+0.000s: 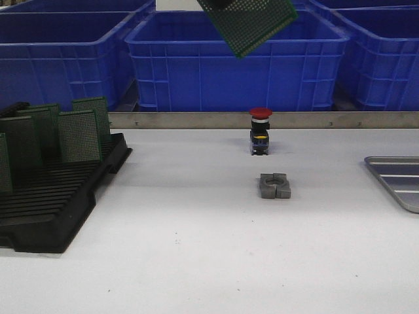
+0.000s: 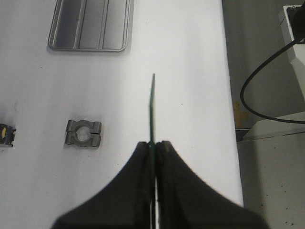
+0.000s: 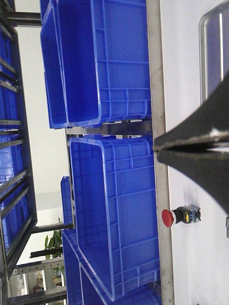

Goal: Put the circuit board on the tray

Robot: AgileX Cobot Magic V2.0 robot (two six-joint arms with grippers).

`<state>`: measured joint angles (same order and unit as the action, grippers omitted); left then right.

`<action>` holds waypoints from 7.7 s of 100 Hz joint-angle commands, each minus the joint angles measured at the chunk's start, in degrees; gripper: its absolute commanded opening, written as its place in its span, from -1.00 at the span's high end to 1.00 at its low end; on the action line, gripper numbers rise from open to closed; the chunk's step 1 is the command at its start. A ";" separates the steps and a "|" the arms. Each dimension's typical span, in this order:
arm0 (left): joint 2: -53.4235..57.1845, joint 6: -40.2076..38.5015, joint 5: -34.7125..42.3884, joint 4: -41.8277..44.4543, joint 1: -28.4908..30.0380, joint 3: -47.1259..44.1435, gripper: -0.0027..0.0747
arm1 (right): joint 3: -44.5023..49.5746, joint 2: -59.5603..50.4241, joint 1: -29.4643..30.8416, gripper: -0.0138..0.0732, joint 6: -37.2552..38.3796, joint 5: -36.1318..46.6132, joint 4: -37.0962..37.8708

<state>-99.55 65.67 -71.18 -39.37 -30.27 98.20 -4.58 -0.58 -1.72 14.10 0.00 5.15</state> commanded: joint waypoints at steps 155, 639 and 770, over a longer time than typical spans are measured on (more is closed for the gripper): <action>2.51 -0.63 -1.92 -3.98 -0.53 1.41 0.98 | -43.68 50.71 -0.31 -0.30 -44.99 -37.72 -34.72; 2.51 -0.63 -1.67 -4.09 -0.27 1.41 -0.62 | -65.07 106.21 25.67 -0.51 -58.10 -54.15 -58.80; -12.17 10.16 4.93 21.31 22.11 5.90 -0.62 | -65.07 106.03 25.67 -0.51 -58.15 -54.32 -58.80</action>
<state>-113.66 75.81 -67.79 -17.09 -8.30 102.22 -68.25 108.62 23.68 -43.70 -53.36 -51.81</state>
